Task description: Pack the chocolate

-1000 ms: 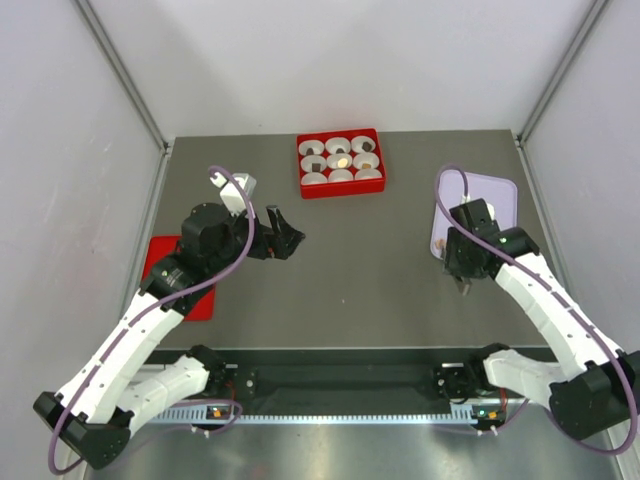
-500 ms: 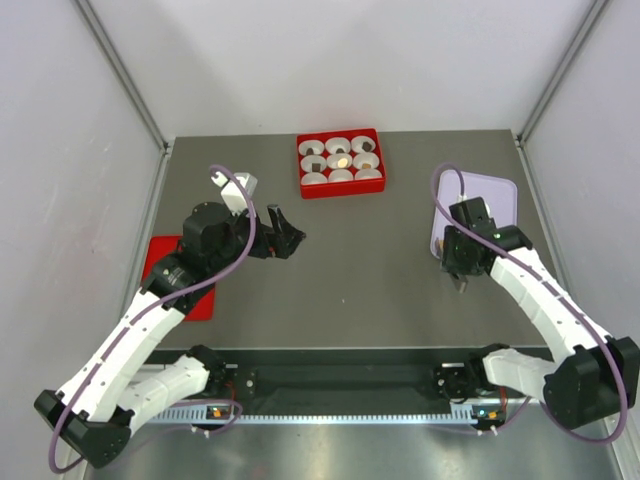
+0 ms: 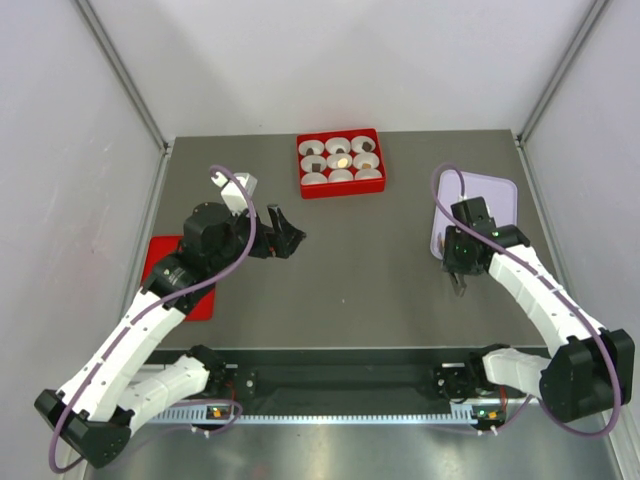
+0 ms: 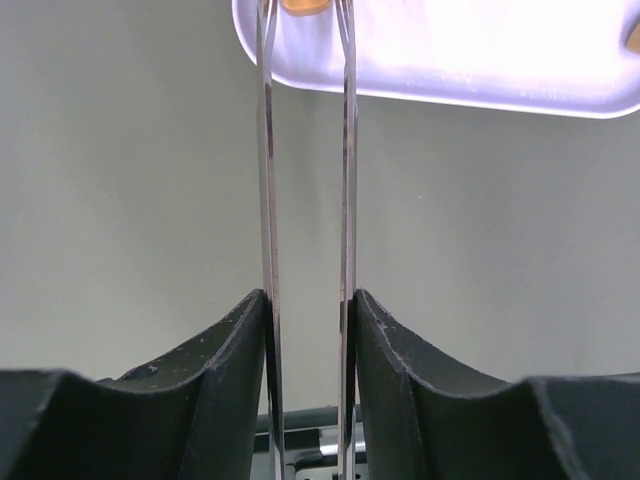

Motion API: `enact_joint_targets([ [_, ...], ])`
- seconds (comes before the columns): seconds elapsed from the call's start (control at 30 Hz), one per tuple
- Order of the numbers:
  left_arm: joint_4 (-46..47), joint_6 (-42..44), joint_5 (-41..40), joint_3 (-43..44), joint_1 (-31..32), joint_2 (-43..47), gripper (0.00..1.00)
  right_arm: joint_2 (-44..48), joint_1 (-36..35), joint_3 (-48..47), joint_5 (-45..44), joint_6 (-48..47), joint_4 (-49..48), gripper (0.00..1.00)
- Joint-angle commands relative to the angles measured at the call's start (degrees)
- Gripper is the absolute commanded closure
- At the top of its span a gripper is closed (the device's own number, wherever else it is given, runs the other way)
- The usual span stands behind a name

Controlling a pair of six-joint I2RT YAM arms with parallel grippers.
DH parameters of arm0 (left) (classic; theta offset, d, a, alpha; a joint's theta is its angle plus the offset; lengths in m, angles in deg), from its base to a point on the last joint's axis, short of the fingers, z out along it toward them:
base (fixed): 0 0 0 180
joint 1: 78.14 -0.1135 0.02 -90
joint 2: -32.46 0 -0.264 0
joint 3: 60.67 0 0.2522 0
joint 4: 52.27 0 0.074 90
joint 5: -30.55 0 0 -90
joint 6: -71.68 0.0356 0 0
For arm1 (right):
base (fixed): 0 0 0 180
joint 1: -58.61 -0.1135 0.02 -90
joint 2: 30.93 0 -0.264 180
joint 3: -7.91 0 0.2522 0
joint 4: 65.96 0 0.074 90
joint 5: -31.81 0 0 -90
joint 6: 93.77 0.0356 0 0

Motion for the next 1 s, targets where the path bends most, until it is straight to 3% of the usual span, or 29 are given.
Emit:
enact_joint_targets([
  [0.0, 3.59, -0.59, -0.55, -0.35, -0.02, -0.41, 0.04, 0.67, 0.81, -0.33, 0.55, -1.04, -2.50, 0.62],
  [0.53, 3.85, -0.68, -0.90, -0.44, -0.02, -0.67, 0.04, 1.46, 1.69, -6.91, -2.26, -2.27, 1.19, 0.67],
  [0.73, 3.85, -0.33, -1.34, 0.00, -0.02, -1.03, 0.04, -0.03, 1.69, -13.33, -2.01, -2.62, 2.86, 0.67],
  [0.97, 3.76, 0.55, -2.66, 0.62, -0.02, -1.20, 0.04, -9.59, -1.99, -27.12, 1.34, -2.88, -0.21, 0.69],
])
